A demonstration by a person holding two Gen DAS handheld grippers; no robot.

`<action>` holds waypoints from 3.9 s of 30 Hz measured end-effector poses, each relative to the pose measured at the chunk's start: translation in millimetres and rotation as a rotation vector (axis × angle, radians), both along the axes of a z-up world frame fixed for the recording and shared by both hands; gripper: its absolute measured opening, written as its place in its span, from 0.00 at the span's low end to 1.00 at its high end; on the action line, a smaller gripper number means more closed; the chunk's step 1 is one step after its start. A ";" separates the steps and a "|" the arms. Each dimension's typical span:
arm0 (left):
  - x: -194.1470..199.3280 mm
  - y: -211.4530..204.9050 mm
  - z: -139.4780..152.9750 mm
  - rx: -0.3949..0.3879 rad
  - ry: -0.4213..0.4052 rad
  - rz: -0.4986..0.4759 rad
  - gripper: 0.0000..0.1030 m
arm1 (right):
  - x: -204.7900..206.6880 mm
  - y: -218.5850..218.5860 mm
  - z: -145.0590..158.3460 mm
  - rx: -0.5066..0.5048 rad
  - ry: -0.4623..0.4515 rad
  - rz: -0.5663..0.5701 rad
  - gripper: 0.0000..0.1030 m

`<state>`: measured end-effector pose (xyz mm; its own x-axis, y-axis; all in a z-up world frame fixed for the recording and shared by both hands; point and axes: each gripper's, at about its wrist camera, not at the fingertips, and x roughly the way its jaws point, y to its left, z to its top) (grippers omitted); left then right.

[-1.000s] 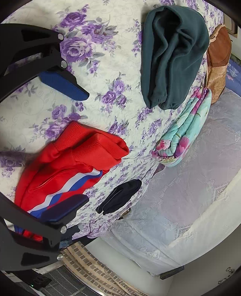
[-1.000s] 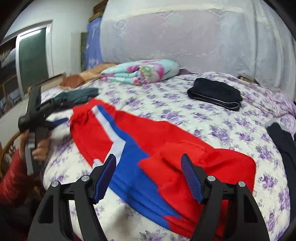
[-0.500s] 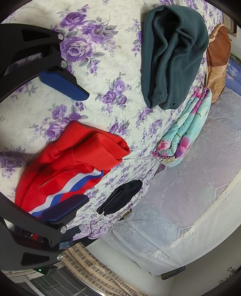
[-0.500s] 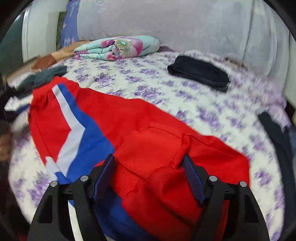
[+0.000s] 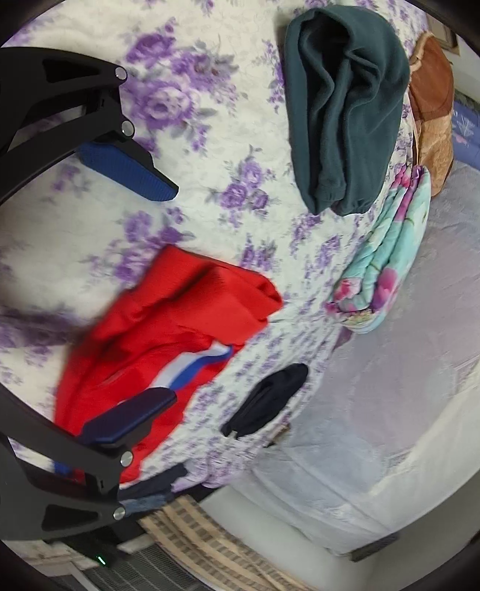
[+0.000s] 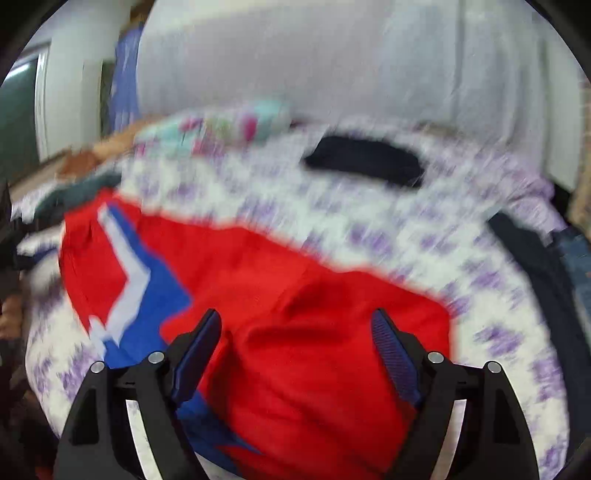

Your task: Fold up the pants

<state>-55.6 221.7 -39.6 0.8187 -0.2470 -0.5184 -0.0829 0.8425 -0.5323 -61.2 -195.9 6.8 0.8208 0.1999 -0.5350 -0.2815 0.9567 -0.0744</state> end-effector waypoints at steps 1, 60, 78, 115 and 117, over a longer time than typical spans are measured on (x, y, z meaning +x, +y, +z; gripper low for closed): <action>-4.8 -2.0 0.9 0.023 0.014 -0.009 0.95 | -4.0 -7.8 5.6 0.016 -0.030 -0.011 0.88; -18.2 -261.1 135.1 0.590 -0.357 -0.195 0.24 | 7.8 -210.6 -32.6 0.725 0.118 -0.151 0.96; -48.3 -363.9 70.6 0.740 -0.441 -0.490 0.87 | -0.4 -210.9 -36.6 0.766 0.079 -0.098 0.96; 128.3 -230.5 3.1 0.367 0.213 -0.393 0.95 | 44.4 -67.1 16.6 0.182 0.179 0.147 0.61; 108.2 -213.8 1.5 0.285 0.200 -0.442 0.95 | 25.4 -84.5 27.9 0.223 0.145 0.141 0.86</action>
